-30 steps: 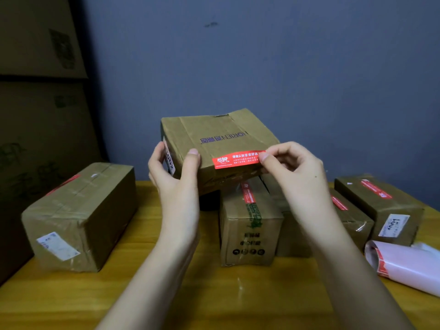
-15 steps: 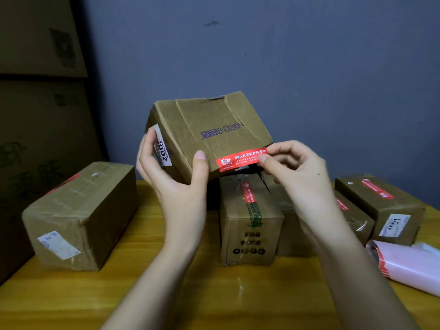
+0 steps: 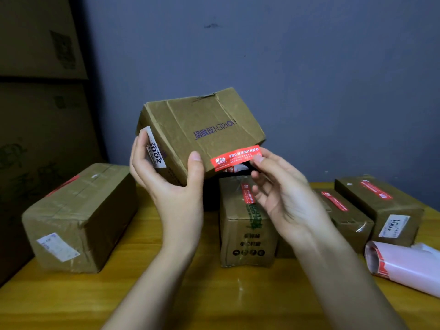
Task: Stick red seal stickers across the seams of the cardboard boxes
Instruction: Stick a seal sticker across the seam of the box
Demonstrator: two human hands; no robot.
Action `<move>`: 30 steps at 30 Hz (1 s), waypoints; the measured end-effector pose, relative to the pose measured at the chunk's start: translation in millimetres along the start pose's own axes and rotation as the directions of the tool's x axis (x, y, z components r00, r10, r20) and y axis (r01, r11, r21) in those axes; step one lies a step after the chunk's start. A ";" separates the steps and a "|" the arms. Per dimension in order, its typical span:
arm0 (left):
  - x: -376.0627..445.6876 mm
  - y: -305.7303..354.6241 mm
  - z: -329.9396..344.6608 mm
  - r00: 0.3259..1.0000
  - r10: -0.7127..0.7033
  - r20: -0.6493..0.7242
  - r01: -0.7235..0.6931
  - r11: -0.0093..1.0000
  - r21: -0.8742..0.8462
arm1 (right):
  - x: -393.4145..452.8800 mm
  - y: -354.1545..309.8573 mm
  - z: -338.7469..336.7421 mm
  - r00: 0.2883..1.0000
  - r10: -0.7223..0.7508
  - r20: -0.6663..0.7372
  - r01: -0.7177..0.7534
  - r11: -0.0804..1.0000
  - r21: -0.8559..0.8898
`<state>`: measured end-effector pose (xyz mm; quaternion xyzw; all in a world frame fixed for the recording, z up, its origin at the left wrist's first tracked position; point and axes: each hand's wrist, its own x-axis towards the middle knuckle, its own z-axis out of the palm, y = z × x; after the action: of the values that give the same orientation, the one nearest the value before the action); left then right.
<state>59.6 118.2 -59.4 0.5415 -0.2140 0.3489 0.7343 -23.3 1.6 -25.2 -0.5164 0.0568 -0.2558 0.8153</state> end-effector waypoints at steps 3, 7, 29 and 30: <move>0.2 0.6 0.3 1.000 0.005 -0.005 -0.005 1.000 -0.009 | -0.2 3.1 1.8 0.997 0.015 -0.075 -0.010 0.998 0.060; 3.0 0.8 -1.7 1.000 0.000 -0.022 0.000 0.999 -0.038 | 0.4 0.1 -1.5 0.987 -0.030 -0.155 0.041 0.997 0.068; -4.2 3.1 2.4 0.999 -0.043 0.010 0.043 0.998 -0.036 | -2.7 12.1 1.9 0.895 -0.446 -0.021 0.414 0.847 -0.332; -4.1 3.1 2.2 0.999 -0.048 0.013 0.048 0.998 -0.040 | -2.5 11.9 1.3 0.891 -0.454 -0.022 0.420 0.840 -0.344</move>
<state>54.7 115.5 -59.6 0.5335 -0.2124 0.3237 0.7520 -20.7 7.7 -35.4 -0.6310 0.0212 -0.4479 0.6331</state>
